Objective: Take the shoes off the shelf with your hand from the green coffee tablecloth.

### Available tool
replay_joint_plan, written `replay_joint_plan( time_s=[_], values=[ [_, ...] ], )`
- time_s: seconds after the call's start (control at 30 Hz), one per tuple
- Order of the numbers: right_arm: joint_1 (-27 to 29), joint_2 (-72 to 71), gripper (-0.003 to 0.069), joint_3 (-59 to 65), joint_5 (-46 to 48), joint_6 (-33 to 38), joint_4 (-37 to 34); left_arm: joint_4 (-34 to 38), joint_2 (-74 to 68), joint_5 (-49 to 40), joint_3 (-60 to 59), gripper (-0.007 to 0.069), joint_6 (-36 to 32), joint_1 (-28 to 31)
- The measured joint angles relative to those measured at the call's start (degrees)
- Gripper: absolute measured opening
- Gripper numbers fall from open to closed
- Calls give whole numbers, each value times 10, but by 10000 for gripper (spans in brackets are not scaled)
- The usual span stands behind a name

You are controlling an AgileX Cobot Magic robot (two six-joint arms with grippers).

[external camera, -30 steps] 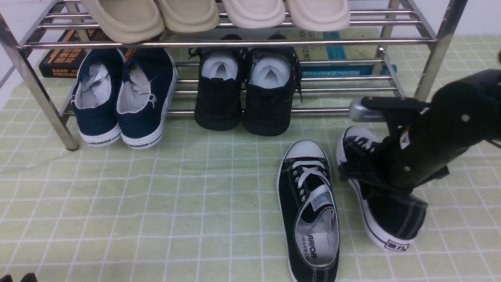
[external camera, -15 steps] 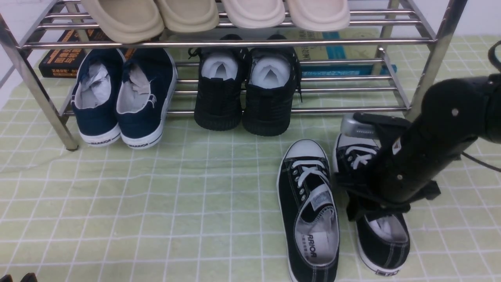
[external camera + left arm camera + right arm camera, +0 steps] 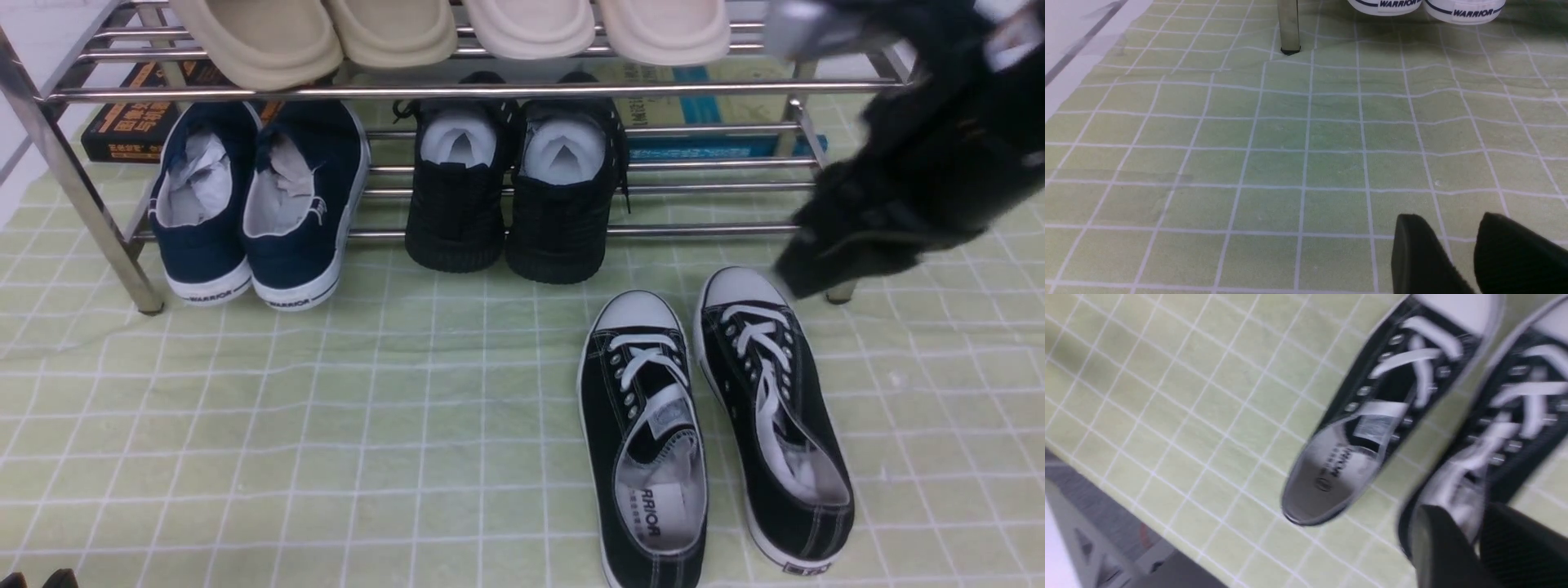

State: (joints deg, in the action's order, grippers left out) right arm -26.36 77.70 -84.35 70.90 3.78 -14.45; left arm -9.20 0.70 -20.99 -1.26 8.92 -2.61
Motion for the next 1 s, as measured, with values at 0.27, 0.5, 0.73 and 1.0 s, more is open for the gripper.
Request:
replay_joint_plan(
  time_s=[0.27,0.5,0.73,1.0],
  values=[
    [0,-179,55,82,7,-7,37,0,0,0,0,242,0,0],
    [0,-386,32,293,-91,-11,40,0,0,0,0,242,0,0],
    [0,-515,32,528,-381,-12,38,0,0,0,0,242,0,0],
    [0,-564,34,690,-620,-12,37,0,0,0,0,242,0,0]
  ],
)
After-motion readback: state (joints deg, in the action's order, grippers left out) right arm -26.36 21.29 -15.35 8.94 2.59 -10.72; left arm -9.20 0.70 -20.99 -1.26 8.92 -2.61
